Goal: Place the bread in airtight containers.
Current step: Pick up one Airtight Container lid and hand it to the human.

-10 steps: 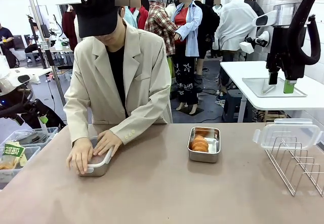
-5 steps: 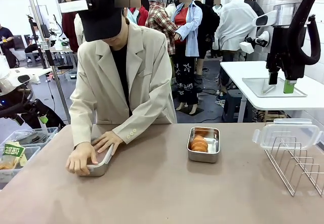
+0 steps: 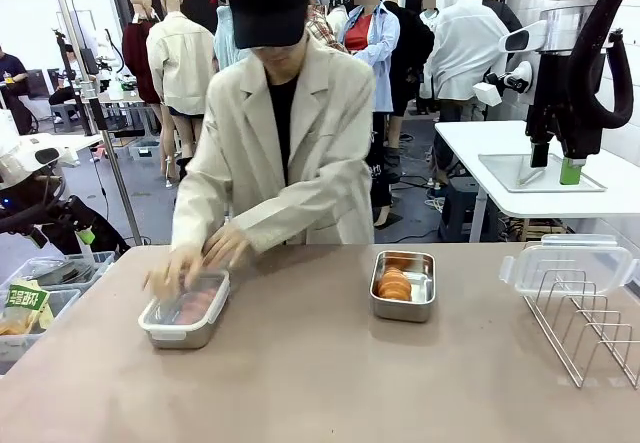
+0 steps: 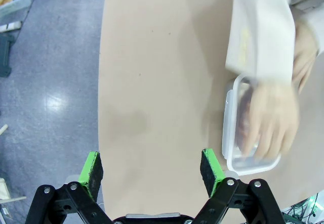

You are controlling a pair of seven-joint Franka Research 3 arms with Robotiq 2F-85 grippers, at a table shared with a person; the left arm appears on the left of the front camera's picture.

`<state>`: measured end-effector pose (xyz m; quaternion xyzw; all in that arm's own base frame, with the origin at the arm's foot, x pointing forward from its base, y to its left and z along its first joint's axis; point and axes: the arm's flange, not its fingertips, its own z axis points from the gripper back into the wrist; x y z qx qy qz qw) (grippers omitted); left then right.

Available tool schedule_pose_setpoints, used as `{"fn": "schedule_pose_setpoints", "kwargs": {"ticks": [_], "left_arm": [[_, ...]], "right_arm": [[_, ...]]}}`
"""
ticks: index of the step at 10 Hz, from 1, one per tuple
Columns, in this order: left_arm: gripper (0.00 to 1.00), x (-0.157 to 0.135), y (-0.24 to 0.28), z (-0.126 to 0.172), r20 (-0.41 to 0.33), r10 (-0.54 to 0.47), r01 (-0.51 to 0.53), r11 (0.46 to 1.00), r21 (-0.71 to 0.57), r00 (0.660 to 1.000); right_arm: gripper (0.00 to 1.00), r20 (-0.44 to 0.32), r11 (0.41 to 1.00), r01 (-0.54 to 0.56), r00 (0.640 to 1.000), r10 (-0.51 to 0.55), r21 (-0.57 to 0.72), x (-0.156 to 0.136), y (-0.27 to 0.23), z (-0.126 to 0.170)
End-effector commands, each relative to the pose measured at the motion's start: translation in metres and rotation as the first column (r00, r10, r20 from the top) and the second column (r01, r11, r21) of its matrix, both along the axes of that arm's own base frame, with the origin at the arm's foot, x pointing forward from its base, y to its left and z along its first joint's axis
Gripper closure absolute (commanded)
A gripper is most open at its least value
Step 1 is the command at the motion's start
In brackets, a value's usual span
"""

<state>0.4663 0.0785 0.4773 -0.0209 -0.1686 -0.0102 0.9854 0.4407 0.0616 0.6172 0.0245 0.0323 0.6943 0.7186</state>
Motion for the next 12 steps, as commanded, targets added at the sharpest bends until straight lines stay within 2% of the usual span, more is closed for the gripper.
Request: {"fn": "schedule_pose_setpoints", "kwargs": {"ticks": [1, 12], "left_arm": [[0.00, -0.0007, 0.0021, 0.0015, -0.002, 0.000, 0.000, 1.000, 0.006, 1.000], [0.00, -0.0007, 0.0021, 0.0015, -0.002, 0.000, 0.000, 1.000, 0.006, 1.000]], "right_arm": [[0.00, -0.009, 1.000, 0.002, 1.000, -0.002, 0.001, 0.0010, 0.0002, 0.0014], [0.00, -0.009, 1.000, 0.002, 1.000, -0.002, 0.001, 0.0010, 0.0002, 0.0014]]}}
